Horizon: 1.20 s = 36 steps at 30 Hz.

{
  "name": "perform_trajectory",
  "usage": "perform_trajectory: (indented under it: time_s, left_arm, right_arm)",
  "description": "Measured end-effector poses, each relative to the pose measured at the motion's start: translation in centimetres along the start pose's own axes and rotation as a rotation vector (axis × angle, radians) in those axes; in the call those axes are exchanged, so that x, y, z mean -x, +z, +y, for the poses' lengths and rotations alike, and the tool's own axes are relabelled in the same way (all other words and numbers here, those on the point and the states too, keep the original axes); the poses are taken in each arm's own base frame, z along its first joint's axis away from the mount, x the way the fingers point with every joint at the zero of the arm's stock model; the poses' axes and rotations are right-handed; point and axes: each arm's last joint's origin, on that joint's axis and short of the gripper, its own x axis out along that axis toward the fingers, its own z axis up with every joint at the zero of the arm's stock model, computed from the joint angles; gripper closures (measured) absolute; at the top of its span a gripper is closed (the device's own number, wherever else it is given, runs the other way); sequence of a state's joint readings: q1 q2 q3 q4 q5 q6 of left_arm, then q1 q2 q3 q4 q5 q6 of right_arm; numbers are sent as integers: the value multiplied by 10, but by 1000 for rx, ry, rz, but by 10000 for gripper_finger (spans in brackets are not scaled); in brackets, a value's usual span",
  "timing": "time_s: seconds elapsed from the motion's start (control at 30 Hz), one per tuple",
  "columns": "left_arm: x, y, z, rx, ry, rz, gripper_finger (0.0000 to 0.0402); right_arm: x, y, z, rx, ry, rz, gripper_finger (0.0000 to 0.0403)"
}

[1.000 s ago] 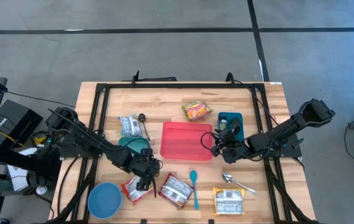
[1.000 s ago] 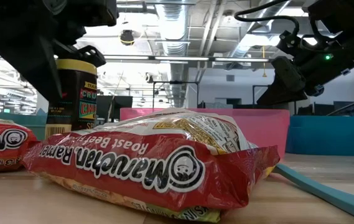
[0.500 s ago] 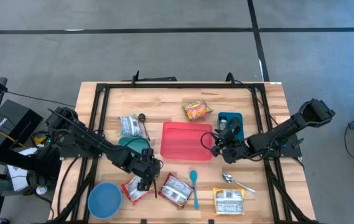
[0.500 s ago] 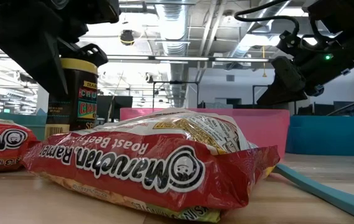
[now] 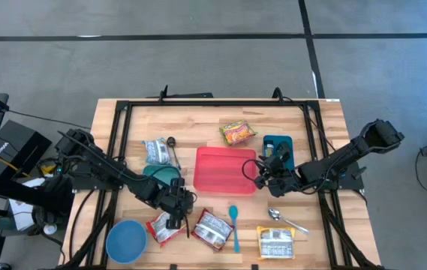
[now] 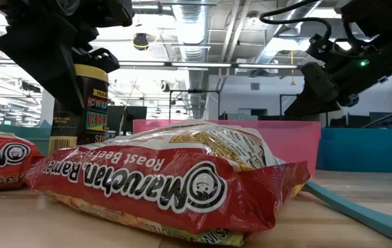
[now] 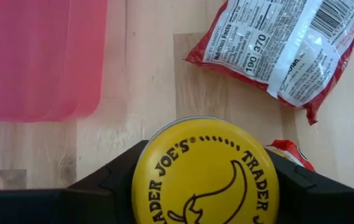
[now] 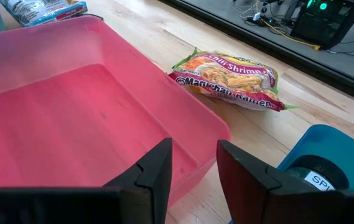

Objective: Pick & Place Food Item
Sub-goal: Put the yellow seasoning bottle into the blue bin

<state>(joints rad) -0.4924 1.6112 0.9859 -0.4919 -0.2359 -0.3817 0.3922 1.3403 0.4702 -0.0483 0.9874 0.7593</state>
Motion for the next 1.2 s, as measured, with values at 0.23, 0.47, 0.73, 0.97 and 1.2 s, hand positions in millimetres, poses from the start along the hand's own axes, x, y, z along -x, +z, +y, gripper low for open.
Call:
perform_trajectory:
  time_s: [0.23,0.47,0.73,0.97,1.2]
  left_arm:
    - [0,0,0,0,-4,3,166]
    - [0,0,0,0,-4,2,186]
    - [0,0,0,17,-4,2,183]
    - [0,0,0,18,-4,2,185]
    - [0,0,0,19,-4,2,185]
  right_arm:
    - [0,0,0,0,0,0,283]
    - [0,0,0,0,0,0,283]
    - [0,0,0,0,0,0,283]
    - [0,0,0,0,0,0,283]
    - [0,0,0,0,0,0,283]
